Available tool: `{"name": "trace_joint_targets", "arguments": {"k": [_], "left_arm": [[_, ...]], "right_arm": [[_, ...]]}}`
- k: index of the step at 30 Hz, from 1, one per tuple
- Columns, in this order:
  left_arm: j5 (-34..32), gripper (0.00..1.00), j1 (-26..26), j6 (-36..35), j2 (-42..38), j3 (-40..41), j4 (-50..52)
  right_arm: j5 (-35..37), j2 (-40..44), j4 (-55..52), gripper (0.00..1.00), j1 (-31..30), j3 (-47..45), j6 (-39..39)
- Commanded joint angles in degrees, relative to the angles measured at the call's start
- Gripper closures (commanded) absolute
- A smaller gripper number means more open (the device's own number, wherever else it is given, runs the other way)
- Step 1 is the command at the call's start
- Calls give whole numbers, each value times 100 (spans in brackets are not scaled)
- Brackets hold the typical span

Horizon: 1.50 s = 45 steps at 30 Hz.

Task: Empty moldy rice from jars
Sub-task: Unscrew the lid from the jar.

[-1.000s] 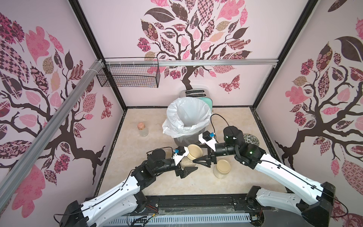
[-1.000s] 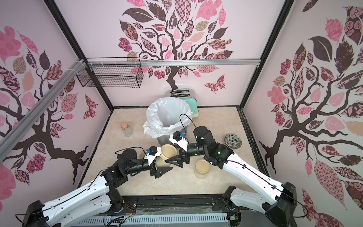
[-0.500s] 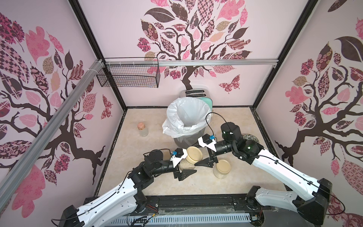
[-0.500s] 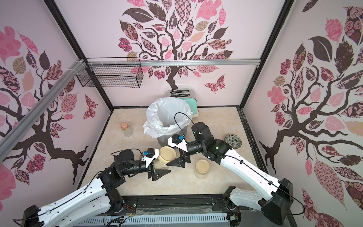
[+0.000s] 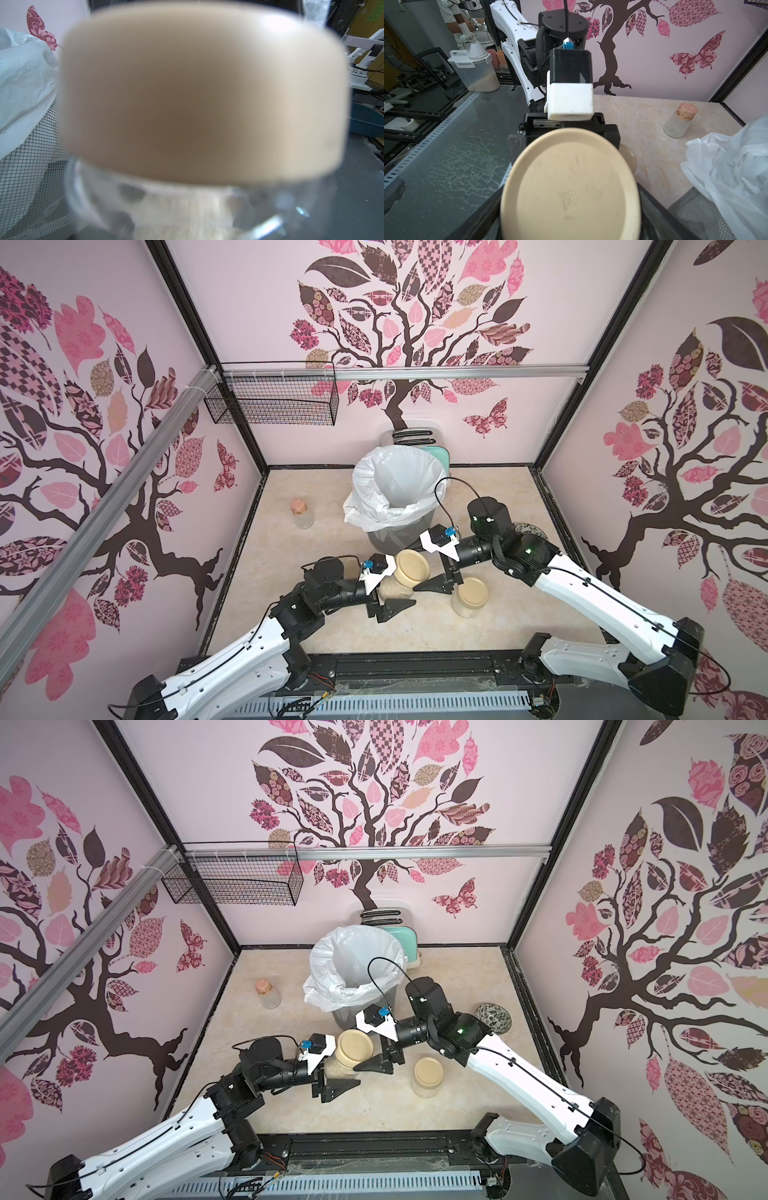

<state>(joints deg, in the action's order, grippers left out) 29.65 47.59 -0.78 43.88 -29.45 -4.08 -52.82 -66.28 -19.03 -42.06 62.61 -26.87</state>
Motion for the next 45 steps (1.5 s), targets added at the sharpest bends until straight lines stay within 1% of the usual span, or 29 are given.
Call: {"name": "trace_joint_targets", "arguments": {"k": [1,6,12,13,15,17,20,23,29,32,38,41,45], "left_arm": [[-383,48,-145,245,-14,-136,-426],[-388,49,-145,245,24,-149,-454],[-475,49,-145,193,12,-139,-443],[-493,49,-149,192,17,-140,-451],[-512,49,-148,175,32,-138,-447],[-522,49,-152,158,62,-147,-454],[-535,50,-163,146,98,-162,-461],[-564,50,-163,148,146,-158,-471],[-574,49,-162,137,213,-162,-471],[-583,49,-165,117,218,-152,-655],[-592,49,-171,105,233,-125,-700],[-601,49,-180,98,239,-119,-700],[-601,49,-189,107,267,-123,-717]], "right_arm": [[-219,163,44,0,22,81,103],[80,377,194,1,19,-29,475],[1365,827,-85,0,22,-65,1039],[1483,884,-143,0,18,-38,1177],[1469,950,-315,0,23,24,1407],[1586,951,-380,1,23,125,1927],[2129,826,-472,1,19,325,2798],[2328,591,-679,1,-19,605,3350],[3064,200,-1122,1,-610,1129,3588],[3193,-60,-1360,1,-794,1322,3714],[3534,-105,-1380,0,-812,1207,3992],[3697,-96,-1455,0,-813,1197,3999],[3558,-122,-1346,1,-812,1130,4080]]}}
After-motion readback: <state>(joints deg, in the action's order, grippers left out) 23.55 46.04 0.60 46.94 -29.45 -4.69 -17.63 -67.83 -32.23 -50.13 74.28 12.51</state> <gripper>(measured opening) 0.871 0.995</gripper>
